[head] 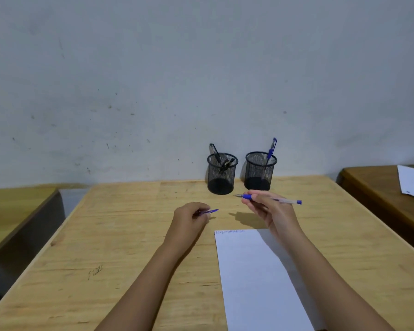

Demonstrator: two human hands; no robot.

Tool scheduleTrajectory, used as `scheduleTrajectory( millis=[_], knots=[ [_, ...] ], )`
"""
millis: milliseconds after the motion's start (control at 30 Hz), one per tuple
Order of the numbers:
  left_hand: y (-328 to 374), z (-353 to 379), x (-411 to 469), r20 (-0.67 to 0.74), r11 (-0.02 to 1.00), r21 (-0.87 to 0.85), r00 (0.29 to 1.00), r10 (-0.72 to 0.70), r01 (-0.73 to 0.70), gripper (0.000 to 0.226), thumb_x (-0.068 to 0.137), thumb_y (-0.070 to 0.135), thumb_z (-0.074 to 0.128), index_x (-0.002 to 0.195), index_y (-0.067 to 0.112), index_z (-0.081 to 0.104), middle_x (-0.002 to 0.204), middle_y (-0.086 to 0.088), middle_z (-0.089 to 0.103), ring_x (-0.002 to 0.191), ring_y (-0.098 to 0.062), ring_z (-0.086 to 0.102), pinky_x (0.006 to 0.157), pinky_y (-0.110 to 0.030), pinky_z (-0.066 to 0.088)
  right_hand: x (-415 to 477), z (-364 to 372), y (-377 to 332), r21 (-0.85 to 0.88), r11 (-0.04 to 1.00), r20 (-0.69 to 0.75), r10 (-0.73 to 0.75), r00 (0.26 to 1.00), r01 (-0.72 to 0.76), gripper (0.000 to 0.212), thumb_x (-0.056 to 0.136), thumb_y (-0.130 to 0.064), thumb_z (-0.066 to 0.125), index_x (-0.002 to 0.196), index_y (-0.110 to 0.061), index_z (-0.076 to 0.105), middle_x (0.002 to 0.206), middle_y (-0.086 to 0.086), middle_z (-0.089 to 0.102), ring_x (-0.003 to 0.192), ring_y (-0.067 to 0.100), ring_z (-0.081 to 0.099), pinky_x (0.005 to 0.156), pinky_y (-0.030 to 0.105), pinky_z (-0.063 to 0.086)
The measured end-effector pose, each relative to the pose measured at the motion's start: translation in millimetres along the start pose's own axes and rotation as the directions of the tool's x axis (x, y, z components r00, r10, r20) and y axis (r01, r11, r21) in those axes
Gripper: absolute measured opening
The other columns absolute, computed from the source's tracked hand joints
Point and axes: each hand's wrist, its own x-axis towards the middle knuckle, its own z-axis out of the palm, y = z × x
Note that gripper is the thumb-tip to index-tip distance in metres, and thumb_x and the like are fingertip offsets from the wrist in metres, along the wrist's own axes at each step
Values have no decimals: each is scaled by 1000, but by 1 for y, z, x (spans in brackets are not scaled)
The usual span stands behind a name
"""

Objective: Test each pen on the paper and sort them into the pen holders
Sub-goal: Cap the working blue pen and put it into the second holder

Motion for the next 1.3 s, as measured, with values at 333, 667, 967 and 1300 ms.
scheduleTrajectory(
  millis=[333,667,967,1300],
  knots=[
    [50,0,-16,88,940,-341,996,22,9,23,79,7,72,86,29,72,90,6,73,88,-9,68,80,-21,54,-21,5,-15,-150,988,148,-17,989,39,15,82,13,53,79,8,67,73,18,72,62,20,70,58,18,56],
    [68,-5,-24,73,865,-498,997,-23,56,12,71,3,77,82,8,74,76,-2,73,69,-3,67,65,-11,48,-32,7,-19,-167,985,233,-10,972,50,17,78,9,61,78,-4,73,68,9,72,63,13,68,62,16,53],
    [79,-1,-26,15,865,-502,1000,16,-6,11,71,2,77,80,9,75,78,-3,74,74,-8,69,70,-16,52,-34,5,-25,-84,995,262,74,962,-54,15,58,-5,72,72,-8,76,67,8,71,60,10,67,59,14,54],
    [75,-8,-15,21,899,-439,1000,-2,11,14,70,3,78,76,16,75,77,-2,74,71,-6,67,66,-12,49,-31,-32,-40,-234,972,183,14,983,30,23,55,-15,77,76,-7,77,75,11,74,69,14,70,66,16,55]
  ],
)
